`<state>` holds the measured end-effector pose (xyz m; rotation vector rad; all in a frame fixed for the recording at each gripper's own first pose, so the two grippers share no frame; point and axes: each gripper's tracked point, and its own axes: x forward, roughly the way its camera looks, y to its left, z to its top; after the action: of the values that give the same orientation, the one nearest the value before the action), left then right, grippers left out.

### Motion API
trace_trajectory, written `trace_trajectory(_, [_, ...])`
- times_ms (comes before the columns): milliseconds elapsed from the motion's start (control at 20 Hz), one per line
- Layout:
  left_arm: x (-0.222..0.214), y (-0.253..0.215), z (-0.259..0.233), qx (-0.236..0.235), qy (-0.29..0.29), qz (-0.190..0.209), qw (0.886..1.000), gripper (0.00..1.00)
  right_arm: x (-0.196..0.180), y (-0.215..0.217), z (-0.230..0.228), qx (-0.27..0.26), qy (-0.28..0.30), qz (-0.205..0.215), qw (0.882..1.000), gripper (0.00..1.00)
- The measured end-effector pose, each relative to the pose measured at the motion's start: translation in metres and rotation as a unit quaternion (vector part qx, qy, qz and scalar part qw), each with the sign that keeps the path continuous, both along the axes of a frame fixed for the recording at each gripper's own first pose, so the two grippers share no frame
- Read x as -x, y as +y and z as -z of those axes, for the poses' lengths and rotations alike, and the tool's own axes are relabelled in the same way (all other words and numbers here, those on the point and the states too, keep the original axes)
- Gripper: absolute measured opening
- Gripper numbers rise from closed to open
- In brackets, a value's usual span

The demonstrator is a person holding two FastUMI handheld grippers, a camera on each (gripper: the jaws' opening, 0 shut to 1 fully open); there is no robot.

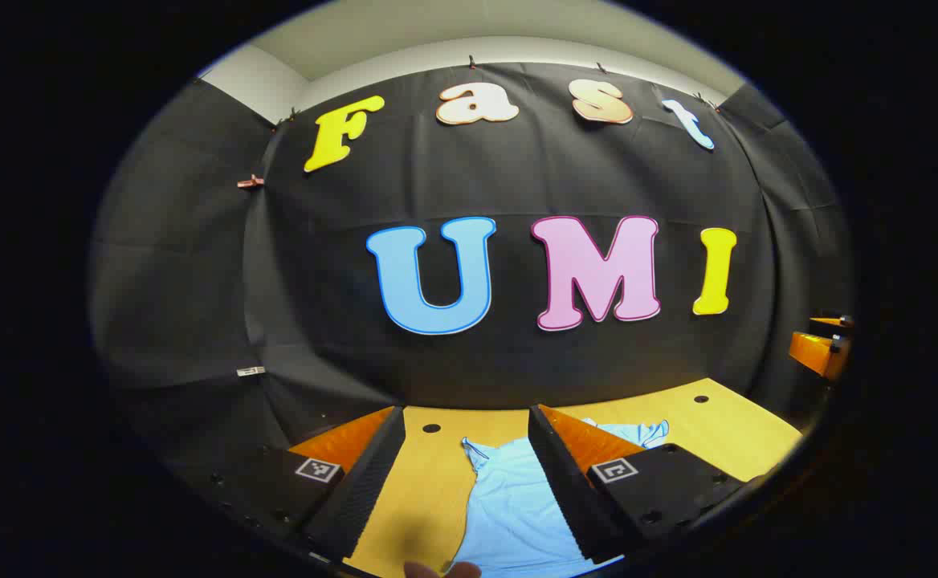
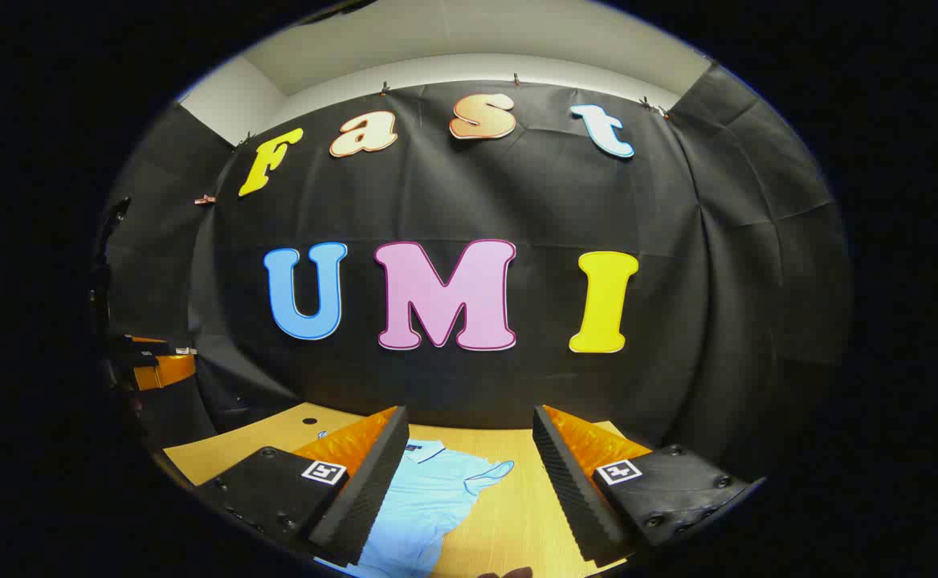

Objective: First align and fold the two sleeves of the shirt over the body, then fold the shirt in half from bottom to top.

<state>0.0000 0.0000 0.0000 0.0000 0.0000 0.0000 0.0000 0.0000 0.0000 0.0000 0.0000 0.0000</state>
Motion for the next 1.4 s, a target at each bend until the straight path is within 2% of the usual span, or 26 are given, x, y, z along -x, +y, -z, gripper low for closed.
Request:
trace_trajectory(250, [-0.011, -0.005, 0.003, 0.003, -0.002, 0.026, 1.0, 0.98, -0.003, 0.007, 0.003, 0.004, 0.007, 0.013, 1.0, 0.97])
trace_trajectory(850, [-0.028, -0.023, 0.0, -0.021, -0.014, 0.068, 0.997, 0.98, -0.015, 0.019, 0.013, 0.005, 0.023, 0.021, 0.999, 0.97])
trace_trajectory(1050, [-0.031, -0.026, 0.006, -0.024, -0.006, 0.073, 0.997, 0.98, -0.053, 0.007, 0.057, 0.004, 0.095, 0.035, 0.995, 0.96])
trace_trajectory(1400, [-0.04, -0.025, 0.011, -0.022, 0.004, 0.062, 0.998, 0.98, -0.151, -0.022, 0.17, -0.031, 0.242, 0.061, 0.968, 0.98])
